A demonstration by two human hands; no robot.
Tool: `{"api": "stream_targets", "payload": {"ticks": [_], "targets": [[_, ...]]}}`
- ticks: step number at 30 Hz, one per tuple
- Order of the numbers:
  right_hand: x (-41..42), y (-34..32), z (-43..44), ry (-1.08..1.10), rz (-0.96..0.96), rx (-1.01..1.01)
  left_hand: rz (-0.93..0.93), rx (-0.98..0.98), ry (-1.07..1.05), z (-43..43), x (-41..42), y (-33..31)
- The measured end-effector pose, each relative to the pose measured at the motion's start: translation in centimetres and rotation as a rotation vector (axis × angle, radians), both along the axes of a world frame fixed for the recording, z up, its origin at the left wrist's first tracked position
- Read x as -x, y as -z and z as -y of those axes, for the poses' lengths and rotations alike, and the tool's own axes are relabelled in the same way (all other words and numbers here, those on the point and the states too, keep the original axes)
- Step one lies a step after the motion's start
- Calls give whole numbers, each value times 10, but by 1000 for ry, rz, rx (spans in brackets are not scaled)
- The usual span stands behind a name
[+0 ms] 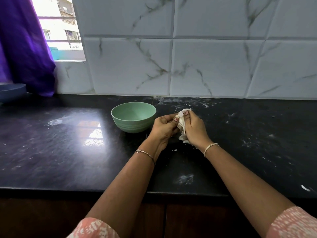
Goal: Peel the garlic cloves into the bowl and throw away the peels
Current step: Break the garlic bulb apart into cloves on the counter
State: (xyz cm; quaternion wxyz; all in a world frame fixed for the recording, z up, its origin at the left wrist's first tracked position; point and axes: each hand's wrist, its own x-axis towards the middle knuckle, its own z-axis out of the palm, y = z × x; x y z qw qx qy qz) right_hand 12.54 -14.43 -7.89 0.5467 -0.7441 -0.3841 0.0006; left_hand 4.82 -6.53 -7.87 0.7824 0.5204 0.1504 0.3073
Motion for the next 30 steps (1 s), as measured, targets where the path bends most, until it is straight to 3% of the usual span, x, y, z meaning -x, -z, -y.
{"api": "stream_targets", "payload": {"ticks": [11,15,20,30], "targets": [[-9,4,-5,-54,-89,-95,5,97,14,-3,3,-5],[-14,8,1,37,102,19,37,201,-5,-9,5,-7],[-14,8,1,158,271,186,14,192,1,-11,7,-6],[-9,4,-4,-158,-259,-140,-40,55,-87,-10,-1,4]]}}
